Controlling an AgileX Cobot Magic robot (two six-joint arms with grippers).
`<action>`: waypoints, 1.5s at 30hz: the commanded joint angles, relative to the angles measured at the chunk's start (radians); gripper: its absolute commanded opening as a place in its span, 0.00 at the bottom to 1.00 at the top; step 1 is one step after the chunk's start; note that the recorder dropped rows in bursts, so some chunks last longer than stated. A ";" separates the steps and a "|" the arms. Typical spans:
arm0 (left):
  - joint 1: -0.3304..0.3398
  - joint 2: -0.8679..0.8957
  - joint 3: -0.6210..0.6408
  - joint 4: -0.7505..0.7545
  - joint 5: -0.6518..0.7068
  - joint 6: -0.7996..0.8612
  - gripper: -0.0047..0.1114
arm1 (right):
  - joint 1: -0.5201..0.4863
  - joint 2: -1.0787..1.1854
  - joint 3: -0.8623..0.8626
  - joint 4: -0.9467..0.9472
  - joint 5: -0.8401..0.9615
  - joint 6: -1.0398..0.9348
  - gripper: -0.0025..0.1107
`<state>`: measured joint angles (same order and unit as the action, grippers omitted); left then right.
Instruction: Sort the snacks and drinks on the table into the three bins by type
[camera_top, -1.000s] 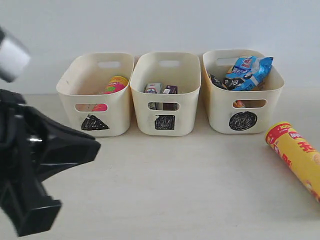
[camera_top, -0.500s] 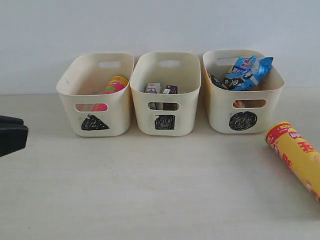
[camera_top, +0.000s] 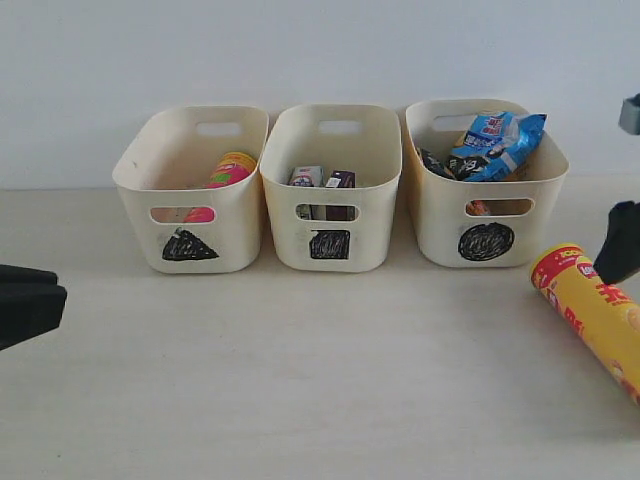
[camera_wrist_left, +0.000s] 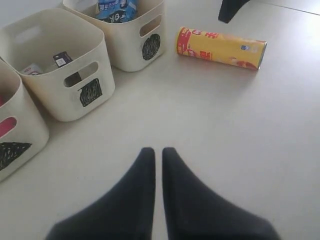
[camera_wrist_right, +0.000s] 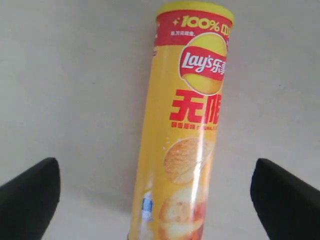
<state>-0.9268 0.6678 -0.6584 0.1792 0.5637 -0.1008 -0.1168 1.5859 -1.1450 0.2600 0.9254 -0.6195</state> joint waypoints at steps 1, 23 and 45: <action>0.003 -0.004 0.004 0.003 -0.016 -0.007 0.08 | 0.000 0.104 -0.008 -0.031 -0.064 -0.019 0.84; 0.003 -0.234 0.087 0.726 0.133 -0.684 0.08 | 0.046 0.308 -0.014 -0.115 -0.131 0.034 0.34; 0.003 -0.242 0.087 0.718 0.068 -0.692 0.08 | 0.567 -0.035 -0.178 0.434 -0.125 -0.092 0.02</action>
<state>-0.9268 0.4314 -0.5762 0.8967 0.6457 -0.7829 0.3880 1.5062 -1.2672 0.5520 0.8824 -0.6991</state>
